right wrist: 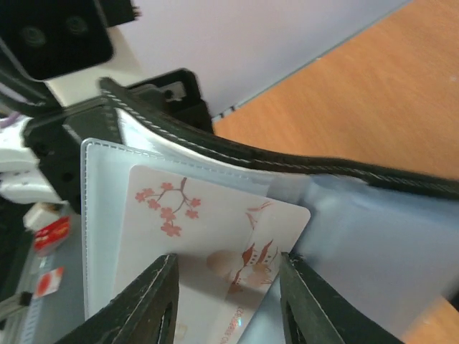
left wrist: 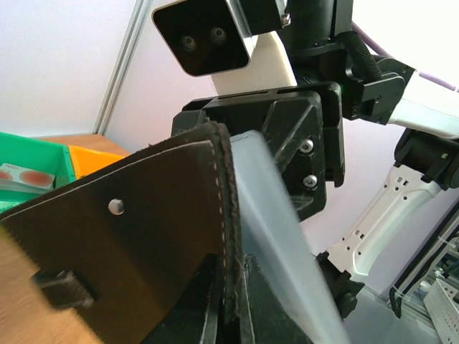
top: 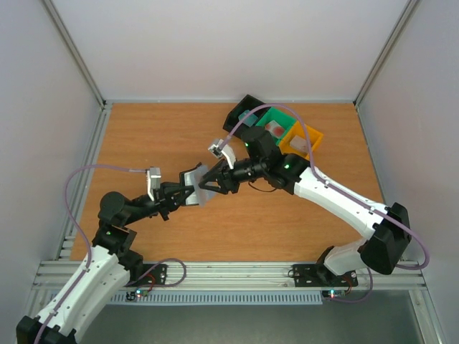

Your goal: Take the credit cards out of the card holder

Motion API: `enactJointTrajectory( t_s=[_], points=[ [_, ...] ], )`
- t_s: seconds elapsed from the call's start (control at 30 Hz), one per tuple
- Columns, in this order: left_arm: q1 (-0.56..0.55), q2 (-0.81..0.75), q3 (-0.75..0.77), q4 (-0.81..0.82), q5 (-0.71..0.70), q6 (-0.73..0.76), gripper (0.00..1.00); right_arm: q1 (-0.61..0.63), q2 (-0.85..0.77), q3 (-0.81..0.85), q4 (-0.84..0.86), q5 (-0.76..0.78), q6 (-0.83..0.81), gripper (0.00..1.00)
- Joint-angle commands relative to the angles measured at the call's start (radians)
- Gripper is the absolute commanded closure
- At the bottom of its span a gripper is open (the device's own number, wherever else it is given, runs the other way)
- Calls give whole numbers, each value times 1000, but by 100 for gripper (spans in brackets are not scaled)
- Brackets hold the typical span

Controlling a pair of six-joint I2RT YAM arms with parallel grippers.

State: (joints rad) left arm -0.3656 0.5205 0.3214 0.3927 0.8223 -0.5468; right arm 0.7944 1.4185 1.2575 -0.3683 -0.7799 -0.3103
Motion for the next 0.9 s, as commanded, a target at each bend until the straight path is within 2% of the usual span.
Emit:
enactJointTrajectory(
  t_s=[0.0,0.1,0.2,0.5,0.63,0.7,0.77,0.87],
  points=[
    [4,-12,0,70,-6,5,100,8,5,21,-50,237,11,58],
    [3,-14,-1,78,-4,8,100,8,11,20,-70,250,22,51],
    [4,-16,1,80,7,18,100,8,21,20,-64,199,35,46],
    [3,-16,5,85,15,27,100,8,55,0,141,-88,136,41],
    [2,-17,5,83,9,27,100,11,66,15,119,-32,134,43],
    [3,-17,3,83,1,20,100,17,73,19,104,-5,127,47],
    [3,-15,-3,82,-9,6,100,24,81,20,103,-13,130,55],
    [3,-16,-13,86,-21,-24,100,30,82,17,117,-39,142,55]
  ],
)
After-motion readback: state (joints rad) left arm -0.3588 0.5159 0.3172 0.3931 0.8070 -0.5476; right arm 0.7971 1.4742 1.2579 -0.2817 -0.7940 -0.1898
